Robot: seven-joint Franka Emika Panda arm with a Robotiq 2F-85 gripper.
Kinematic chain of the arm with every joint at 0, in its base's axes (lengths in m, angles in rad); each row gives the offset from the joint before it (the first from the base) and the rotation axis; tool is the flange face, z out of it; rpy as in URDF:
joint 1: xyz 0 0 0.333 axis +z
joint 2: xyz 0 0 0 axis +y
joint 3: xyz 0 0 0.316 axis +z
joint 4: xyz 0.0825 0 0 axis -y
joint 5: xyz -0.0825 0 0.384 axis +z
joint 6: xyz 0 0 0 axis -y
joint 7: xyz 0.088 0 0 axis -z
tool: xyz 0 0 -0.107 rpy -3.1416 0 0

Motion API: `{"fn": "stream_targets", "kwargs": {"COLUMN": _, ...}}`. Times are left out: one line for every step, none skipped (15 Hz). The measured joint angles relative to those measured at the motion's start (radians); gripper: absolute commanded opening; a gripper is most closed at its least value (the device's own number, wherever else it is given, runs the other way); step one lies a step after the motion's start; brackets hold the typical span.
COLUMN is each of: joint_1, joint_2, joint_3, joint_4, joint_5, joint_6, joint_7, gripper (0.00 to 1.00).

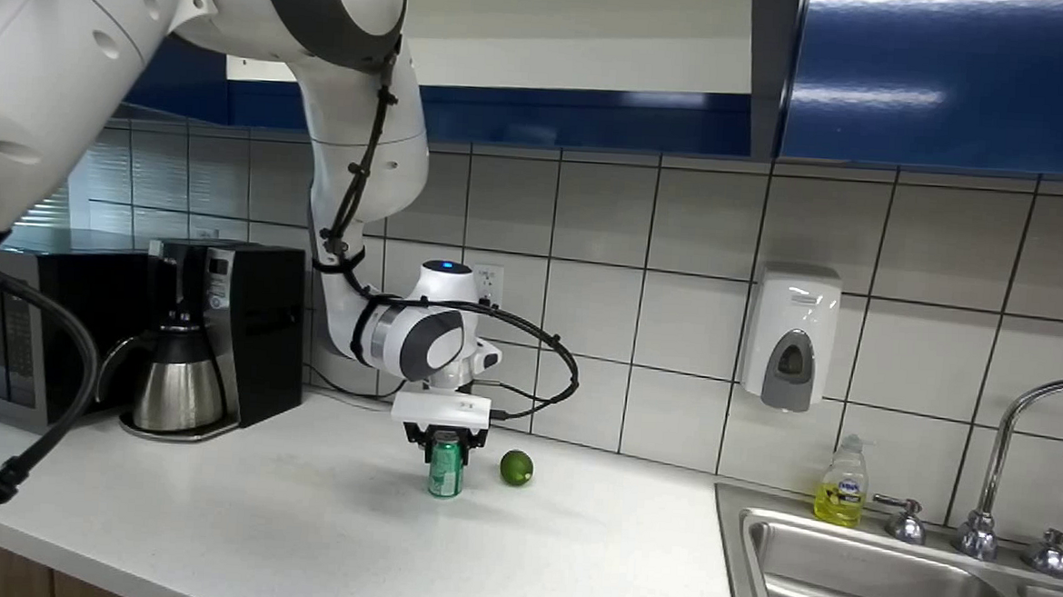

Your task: Move the can of sprite to the bottom shelf of the cabinet

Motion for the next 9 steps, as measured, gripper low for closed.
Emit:
{"fn": "stream_targets", "kwargs": {"joint_1": 0.0, "joint_2": -0.003, "joint_3": -0.001, "joint_4": 0.0, "joint_5": -0.002, "joint_6": -0.001, "joint_7": 0.004, "gripper": 0.38}}
{"fn": "stream_targets", "kwargs": {"joint_1": 0.0, "joint_2": -0.006, "joint_3": -0.001, "joint_4": 0.0, "joint_5": -0.004, "joint_6": -0.002, "joint_7": 0.007, "gripper": 0.38}}
{"fn": "stream_targets", "kwargs": {"joint_1": 0.0, "joint_2": -0.011, "joint_3": -0.002, "joint_4": 0.0, "joint_5": -0.007, "joint_6": -0.003, "joint_7": 0.012, "gripper": 0.38}}
{"fn": "stream_targets", "kwargs": {"joint_1": 0.0, "joint_2": -0.017, "joint_3": -0.003, "joint_4": -0.001, "joint_5": -0.009, "joint_6": -0.006, "joint_7": 0.019, "gripper": 0.38}}
{"fn": "stream_targets", "kwargs": {"joint_1": 0.0, "joint_2": -0.024, "joint_3": -0.004, "joint_4": -0.002, "joint_5": -0.01, "joint_6": -0.009, "joint_7": 0.024, "gripper": 0.38}}
{"fn": "stream_targets", "kwargs": {"joint_1": 0.0, "joint_2": -0.032, "joint_3": -0.005, "joint_4": -0.003, "joint_5": -0.011, "joint_6": -0.015, "joint_7": 0.028, "gripper": 0.38}}
{"fn": "stream_targets", "kwargs": {"joint_1": 0.0, "joint_2": -0.042, "joint_3": -0.006, "joint_4": -0.006, "joint_5": -0.011, "joint_6": -0.021, "joint_7": 0.031, "gripper": 0.38}}
{"fn": "stream_targets", "kwargs": {"joint_1": 0.0, "joint_2": -0.052, "joint_3": -0.008, "joint_4": -0.01, "joint_5": -0.011, "joint_6": -0.026, "joint_7": 0.033, "gripper": 0.38}}
{"fn": "stream_targets", "kwargs": {"joint_1": 0.001, "joint_2": -0.065, "joint_3": -0.009, "joint_4": -0.015, "joint_5": -0.011, "joint_6": -0.031, "joint_7": 0.036, "gripper": 0.38}}
